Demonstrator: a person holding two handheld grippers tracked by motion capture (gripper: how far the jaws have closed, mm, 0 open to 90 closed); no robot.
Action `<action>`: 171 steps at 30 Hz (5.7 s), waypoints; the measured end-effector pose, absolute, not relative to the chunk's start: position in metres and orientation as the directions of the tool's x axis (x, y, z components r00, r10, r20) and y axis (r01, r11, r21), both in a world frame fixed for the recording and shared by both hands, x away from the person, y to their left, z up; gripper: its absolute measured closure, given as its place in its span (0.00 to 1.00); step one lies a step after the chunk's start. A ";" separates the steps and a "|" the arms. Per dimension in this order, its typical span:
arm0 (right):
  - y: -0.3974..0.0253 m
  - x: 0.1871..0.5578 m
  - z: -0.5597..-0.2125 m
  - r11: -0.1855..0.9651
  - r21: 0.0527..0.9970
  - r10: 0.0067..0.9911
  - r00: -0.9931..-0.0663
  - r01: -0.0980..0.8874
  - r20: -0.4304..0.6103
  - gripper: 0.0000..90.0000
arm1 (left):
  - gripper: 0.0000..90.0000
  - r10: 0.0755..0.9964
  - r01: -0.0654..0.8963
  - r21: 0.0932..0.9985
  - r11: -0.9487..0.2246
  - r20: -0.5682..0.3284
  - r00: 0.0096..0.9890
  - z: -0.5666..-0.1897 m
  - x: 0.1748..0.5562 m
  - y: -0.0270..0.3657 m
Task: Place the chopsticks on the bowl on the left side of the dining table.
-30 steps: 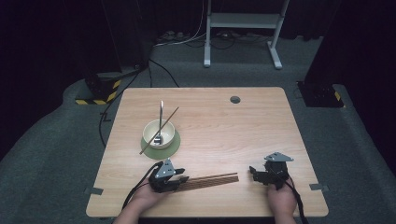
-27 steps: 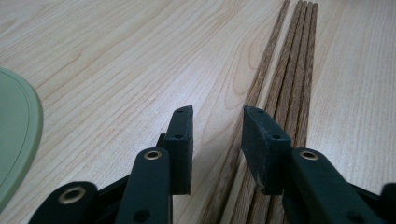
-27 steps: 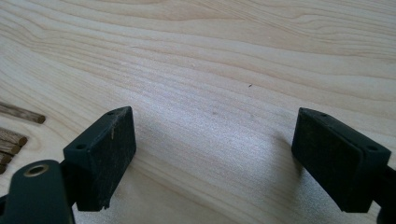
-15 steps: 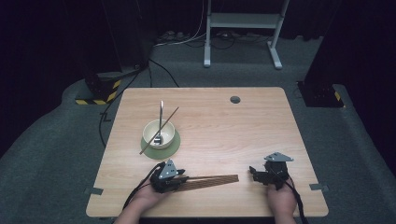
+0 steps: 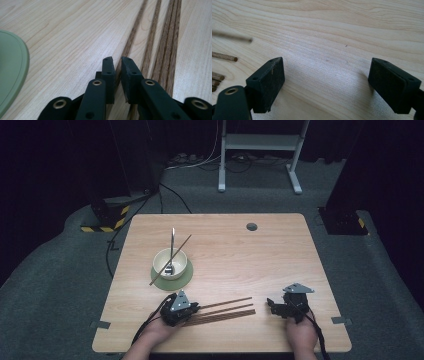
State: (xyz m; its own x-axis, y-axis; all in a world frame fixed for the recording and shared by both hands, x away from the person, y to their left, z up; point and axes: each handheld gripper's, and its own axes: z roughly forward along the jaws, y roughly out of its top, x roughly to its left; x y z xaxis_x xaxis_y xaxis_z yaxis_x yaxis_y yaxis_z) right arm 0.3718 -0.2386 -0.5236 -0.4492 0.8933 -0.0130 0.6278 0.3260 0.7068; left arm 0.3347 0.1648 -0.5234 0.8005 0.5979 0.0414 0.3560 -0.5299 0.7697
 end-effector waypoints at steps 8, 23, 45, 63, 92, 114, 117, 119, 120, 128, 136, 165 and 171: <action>-0.239 0.372 -0.524 0.330 0.709 0.892 -0.452 0.624 -0.017 0.15 | 0.92 0.655 0.397 0.763 -0.510 0.045 0.755 -0.522 0.337 0.174; -0.239 0.372 -0.524 0.332 0.708 0.891 -0.454 0.623 -0.018 0.15 | 0.70 0.707 0.408 0.757 -0.510 0.098 0.701 -0.525 0.341 0.188; -0.238 0.372 -0.524 0.329 0.707 0.891 -0.454 0.626 -0.013 0.15 | 0.93 0.690 0.428 0.765 -0.481 0.029 0.723 -0.524 0.343 0.193; -0.238 0.372 -0.524 0.329 0.707 0.891 -0.454 0.626 -0.013 0.15 | 0.93 0.725 0.374 0.863 -0.340 -0.012 0.689 -0.508 0.335 0.211; -0.239 0.372 -0.523 0.335 0.703 0.887 -0.462 0.628 -0.010 0.15 | 0.93 0.779 0.209 0.965 -0.160 -0.006 0.627 -0.480 0.315 0.228; -0.239 0.371 -0.523 0.335 0.703 0.887 -0.462 0.628 -0.010 0.15 | 0.93 0.867 0.198 0.980 0.003 -0.101 0.488 -0.479 0.321 0.276; -0.239 0.371 -0.523 0.335 0.703 0.887 -0.462 0.628 -0.010 0.15 | 0.93 0.874 0.193 0.981 0.011 -0.103 0.475 -0.479 0.321 0.279; -0.239 0.371 -0.523 0.335 0.703 0.887 -0.462 0.628 -0.010 0.15 | 0.93 0.879 0.191 0.982 0.006 -0.097 0.468 -0.479 0.321 0.281; -0.239 0.372 -0.523 0.335 0.703 0.887 -0.462 0.628 -0.010 0.15 | 0.93 0.879 0.192 0.981 0.007 -0.097 0.467 -0.479 0.322 0.282; -0.239 0.372 -0.523 0.342 0.705 0.884 -0.468 0.621 -0.016 0.15 | 0.93 0.884 0.205 0.977 -0.055 -0.048 0.466 -0.479 0.337 0.277; -0.239 0.372 -0.523 0.340 0.705 0.884 -0.467 0.622 -0.014 0.15 | 0.93 0.890 0.215 0.972 -0.095 -0.014 0.456 -0.480 0.343 0.268; -0.239 0.372 -0.523 0.343 0.706 0.883 -0.469 0.620 -0.017 0.15 | 0.93 0.898 0.245 0.934 -0.261 0.141 0.417 -0.487 0.351 0.250; -0.239 0.372 -0.523 0.344 0.706 0.883 -0.470 0.620 -0.017 0.15 | 0.93 0.898 0.252 0.926 -0.281 0.161 0.410 -0.489 0.352 0.247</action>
